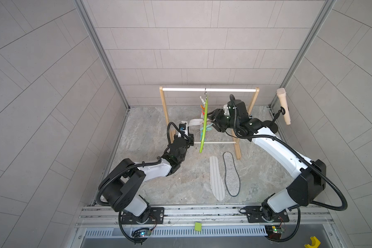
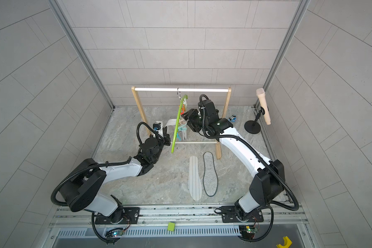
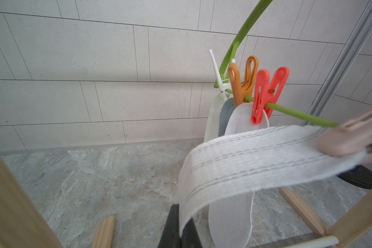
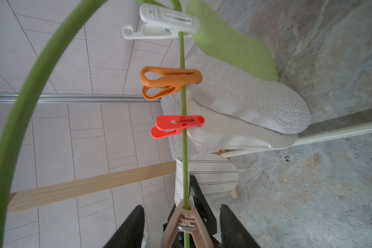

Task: Take the shoe insoles off the hanger
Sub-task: Open the clamp at the hanger.

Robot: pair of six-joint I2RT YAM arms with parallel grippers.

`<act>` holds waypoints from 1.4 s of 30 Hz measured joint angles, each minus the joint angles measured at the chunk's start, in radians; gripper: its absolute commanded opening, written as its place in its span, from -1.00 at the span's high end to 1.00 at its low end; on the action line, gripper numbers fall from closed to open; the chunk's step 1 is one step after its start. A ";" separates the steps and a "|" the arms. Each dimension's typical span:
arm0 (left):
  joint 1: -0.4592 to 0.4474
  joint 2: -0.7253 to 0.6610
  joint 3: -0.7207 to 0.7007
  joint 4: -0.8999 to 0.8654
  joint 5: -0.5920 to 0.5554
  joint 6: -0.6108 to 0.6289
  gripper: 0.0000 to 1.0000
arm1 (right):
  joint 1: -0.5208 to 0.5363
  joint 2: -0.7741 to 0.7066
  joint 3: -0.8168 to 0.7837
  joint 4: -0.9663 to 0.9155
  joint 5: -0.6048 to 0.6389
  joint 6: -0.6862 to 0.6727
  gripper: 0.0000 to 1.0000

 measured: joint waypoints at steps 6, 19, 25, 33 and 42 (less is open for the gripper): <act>0.000 0.001 0.003 0.000 0.008 -0.006 1.00 | 0.000 0.010 0.000 0.016 -0.003 0.012 0.11; 0.000 0.004 0.008 -0.007 0.018 -0.007 1.00 | 0.000 0.013 0.000 0.034 -0.007 0.031 0.48; 0.008 0.004 0.006 -0.014 0.017 -0.014 1.00 | 0.000 0.014 0.000 0.037 -0.008 0.033 0.49; 0.026 -0.008 -0.061 -0.024 0.018 -0.027 1.00 | 0.000 0.014 0.000 0.039 -0.008 0.033 0.49; 0.029 -0.076 -0.116 -0.066 0.037 -0.054 1.00 | 0.000 0.015 0.000 0.040 -0.009 0.031 -0.11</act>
